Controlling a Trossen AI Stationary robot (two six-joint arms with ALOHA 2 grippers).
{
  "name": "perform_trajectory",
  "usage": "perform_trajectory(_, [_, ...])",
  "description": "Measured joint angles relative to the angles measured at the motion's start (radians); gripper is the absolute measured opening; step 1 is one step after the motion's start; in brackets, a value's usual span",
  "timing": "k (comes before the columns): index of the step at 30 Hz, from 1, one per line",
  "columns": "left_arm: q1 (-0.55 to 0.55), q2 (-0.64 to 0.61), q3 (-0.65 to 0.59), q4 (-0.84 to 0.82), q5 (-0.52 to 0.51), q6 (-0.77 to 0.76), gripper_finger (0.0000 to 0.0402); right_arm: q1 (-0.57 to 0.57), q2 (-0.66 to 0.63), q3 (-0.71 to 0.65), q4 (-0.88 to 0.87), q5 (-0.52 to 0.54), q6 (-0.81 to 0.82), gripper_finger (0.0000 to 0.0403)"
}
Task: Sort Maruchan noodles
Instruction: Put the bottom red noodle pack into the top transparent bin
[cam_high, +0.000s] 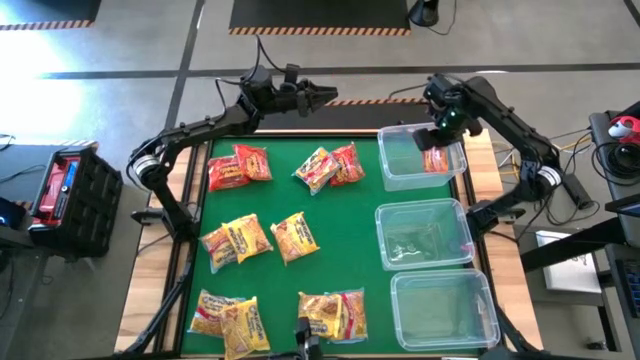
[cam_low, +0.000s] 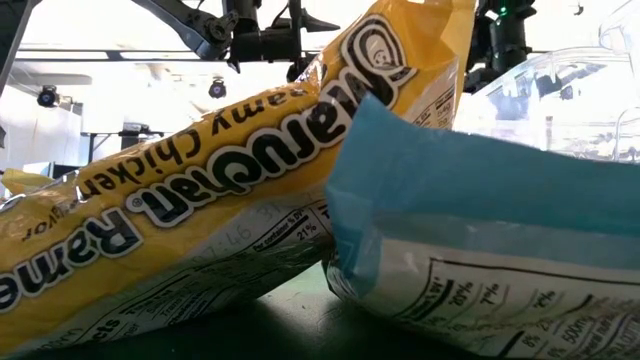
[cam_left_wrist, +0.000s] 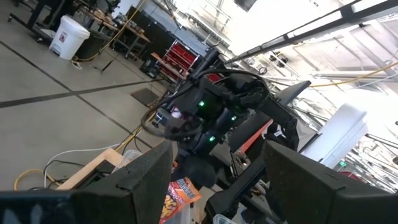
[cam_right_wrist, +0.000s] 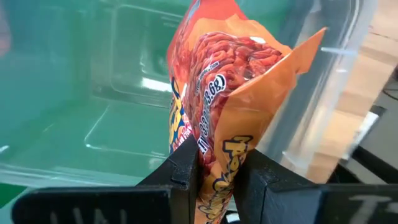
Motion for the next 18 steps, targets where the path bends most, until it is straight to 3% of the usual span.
perform_trajectory(7, [0.000, 0.000, 0.000, -0.008, 0.000, 0.024, 0.0236, 0.032, 0.077, 0.000, -0.010, 0.004, 0.005, 0.0061])
perform_trajectory(18, [0.000, 0.000, 0.000, -0.051, 0.005, 0.024, 0.0236, 0.032, 0.208, 0.000, -0.016, 0.094, 0.005, 0.0061])
